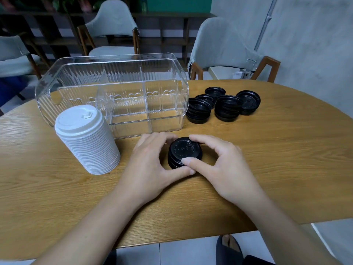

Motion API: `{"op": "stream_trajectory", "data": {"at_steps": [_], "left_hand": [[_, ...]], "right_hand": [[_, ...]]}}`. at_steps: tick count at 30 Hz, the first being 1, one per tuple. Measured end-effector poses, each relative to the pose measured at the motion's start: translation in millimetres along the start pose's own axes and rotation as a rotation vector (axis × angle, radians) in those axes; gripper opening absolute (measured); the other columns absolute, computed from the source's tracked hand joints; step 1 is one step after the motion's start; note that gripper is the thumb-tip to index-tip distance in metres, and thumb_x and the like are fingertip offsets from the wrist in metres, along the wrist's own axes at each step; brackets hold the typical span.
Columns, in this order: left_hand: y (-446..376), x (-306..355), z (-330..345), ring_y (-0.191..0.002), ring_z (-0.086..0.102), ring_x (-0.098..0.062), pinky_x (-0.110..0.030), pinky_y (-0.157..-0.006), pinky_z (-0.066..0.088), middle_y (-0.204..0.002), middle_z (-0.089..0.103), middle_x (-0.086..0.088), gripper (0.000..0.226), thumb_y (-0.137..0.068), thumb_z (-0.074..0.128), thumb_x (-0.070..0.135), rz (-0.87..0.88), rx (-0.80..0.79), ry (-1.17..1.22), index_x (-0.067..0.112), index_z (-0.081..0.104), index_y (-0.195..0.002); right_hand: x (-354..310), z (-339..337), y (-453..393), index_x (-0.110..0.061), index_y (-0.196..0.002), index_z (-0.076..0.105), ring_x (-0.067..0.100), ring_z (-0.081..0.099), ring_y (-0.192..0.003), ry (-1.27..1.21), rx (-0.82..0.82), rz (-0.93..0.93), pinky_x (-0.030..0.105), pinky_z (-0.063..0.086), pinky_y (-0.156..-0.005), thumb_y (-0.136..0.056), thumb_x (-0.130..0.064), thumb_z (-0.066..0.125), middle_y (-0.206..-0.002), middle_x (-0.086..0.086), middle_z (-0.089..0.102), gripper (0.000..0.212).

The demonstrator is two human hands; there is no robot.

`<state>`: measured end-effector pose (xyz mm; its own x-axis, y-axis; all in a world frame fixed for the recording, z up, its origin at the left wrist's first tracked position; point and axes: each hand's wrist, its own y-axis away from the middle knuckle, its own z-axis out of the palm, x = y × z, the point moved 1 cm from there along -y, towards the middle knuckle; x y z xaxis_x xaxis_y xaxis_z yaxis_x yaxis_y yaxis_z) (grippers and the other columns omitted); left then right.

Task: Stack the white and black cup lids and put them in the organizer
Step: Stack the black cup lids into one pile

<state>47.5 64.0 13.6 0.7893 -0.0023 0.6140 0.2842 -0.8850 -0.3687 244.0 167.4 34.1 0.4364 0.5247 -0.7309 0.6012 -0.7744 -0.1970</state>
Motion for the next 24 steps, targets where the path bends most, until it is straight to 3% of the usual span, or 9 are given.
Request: {"op": "stream_trajectory", "data": {"at_steps": [3, 8, 13, 21, 24], "left_hand": [[0.2, -3.0, 1.3, -0.128, 0.052, -0.004, -0.033, -0.109, 0.050, -0.129, 0.065, 0.027, 0.085, -0.071, 0.086, 0.082, -0.034, -0.045, -0.006, 0.038, 0.065, -0.140], [-0.2, -5.3, 3.1, -0.129, 0.053, -0.005, -0.044, -0.112, 0.051, -0.131, 0.064, 0.028, 0.086, -0.070, 0.082, 0.084, -0.053, -0.098, -0.038, 0.042, 0.063, -0.142], [-0.3, -6.3, 4.2, -0.132, 0.053, -0.005, -0.045, -0.117, 0.049, -0.135, 0.064, 0.027, 0.090, -0.071, 0.079, 0.084, -0.062, -0.121, -0.047, 0.042, 0.061, -0.148], [-1.0, -2.6, 5.4, -0.135, 0.052, -0.007, -0.043, -0.119, 0.048, -0.140, 0.064, 0.022, 0.093, -0.075, 0.072, 0.080, -0.070, -0.134, -0.068, 0.035, 0.058, -0.156], [-1.1, -1.3, 6.3, -0.137, 0.052, -0.010, -0.041, -0.120, 0.048, -0.145, 0.064, 0.017, 0.099, -0.076, 0.070, 0.076, -0.082, -0.133, -0.082, 0.031, 0.054, -0.162]], "right_hand": [[3.5, 4.0, -1.5, -0.041, -0.143, 0.070, -0.001, 0.054, -0.140, 0.014, -0.003, -0.019, 0.036, 0.041, -0.123, -0.086, -0.059, 0.084, -0.141, -0.029, 0.067, 0.061], [3.3, 4.9, -0.7, -0.039, -0.143, 0.071, -0.029, 0.043, -0.127, 0.042, -0.002, -0.072, 0.019, 0.033, -0.121, -0.085, -0.054, 0.086, -0.140, -0.031, 0.066, 0.062], [4.4, 2.8, -1.4, -0.039, -0.143, 0.072, -0.008, 0.054, -0.139, 0.011, -0.012, -0.054, 0.019, 0.040, -0.121, -0.082, -0.056, 0.088, -0.145, -0.026, 0.067, 0.065], [2.4, 5.9, -1.3, -0.031, -0.144, 0.073, -0.010, 0.056, -0.138, 0.010, -0.023, -0.075, 0.003, 0.034, -0.114, -0.084, -0.048, 0.090, -0.147, -0.017, 0.068, 0.064], [-0.9, 11.3, 0.3, -0.026, -0.140, 0.075, -0.003, 0.063, -0.131, 0.056, 0.027, -0.100, 0.007, 0.041, -0.112, -0.085, -0.051, 0.088, -0.141, -0.013, 0.073, 0.062]]}}
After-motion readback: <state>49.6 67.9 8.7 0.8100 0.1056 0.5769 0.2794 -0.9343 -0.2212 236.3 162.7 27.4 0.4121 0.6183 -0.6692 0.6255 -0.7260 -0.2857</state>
